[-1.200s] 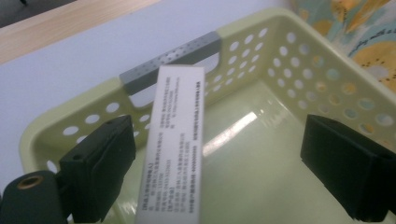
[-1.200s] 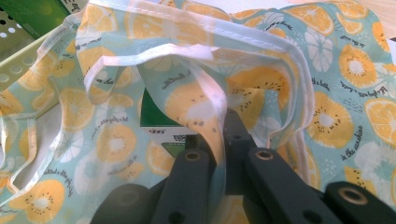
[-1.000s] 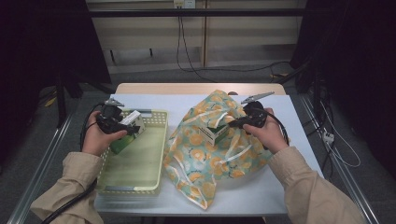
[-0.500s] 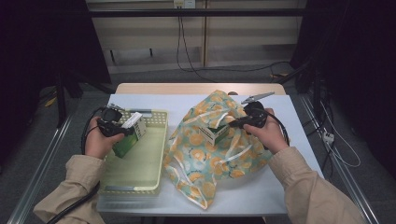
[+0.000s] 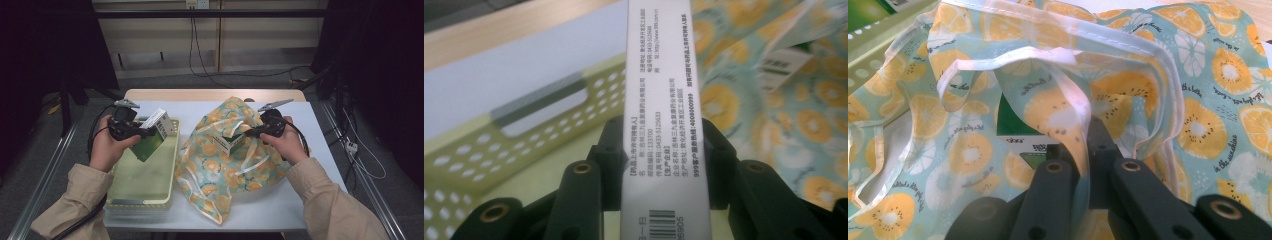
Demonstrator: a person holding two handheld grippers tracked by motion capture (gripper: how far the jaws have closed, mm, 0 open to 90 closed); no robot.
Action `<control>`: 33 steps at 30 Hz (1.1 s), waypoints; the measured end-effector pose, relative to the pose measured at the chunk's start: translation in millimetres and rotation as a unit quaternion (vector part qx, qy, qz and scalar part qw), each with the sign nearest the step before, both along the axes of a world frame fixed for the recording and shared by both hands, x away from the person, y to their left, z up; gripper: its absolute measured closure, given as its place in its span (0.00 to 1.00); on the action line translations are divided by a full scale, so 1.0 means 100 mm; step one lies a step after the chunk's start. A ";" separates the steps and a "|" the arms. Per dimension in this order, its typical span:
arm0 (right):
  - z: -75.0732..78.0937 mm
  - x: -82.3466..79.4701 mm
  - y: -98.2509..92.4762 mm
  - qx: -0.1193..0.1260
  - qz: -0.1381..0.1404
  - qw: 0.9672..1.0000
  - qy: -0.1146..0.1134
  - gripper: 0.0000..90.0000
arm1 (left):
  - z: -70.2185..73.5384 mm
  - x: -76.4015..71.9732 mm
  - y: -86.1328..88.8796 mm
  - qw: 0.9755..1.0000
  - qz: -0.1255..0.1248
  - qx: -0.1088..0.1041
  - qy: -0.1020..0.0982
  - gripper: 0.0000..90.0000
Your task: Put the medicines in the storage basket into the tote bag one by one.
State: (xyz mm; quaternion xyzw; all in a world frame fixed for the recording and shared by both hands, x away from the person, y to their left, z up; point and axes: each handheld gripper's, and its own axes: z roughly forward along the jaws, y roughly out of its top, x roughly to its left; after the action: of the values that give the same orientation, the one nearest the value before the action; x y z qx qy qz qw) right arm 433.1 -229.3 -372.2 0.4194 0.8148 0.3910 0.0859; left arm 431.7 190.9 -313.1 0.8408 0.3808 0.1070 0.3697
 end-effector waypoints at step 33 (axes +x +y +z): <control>0.11 -0.02 -0.02 0.000 -0.002 1.000 -0.008 0.99 | -0.21 -0.43 -1.47 0.981 -0.192 0.020 0.005 0.69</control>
State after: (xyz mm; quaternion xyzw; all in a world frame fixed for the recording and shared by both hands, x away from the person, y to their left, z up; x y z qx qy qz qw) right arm 431.2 -231.7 -361.5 0.4179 0.8132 0.3941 0.0936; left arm 388.9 44.1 -334.2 0.9059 0.2120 0.0373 0.3646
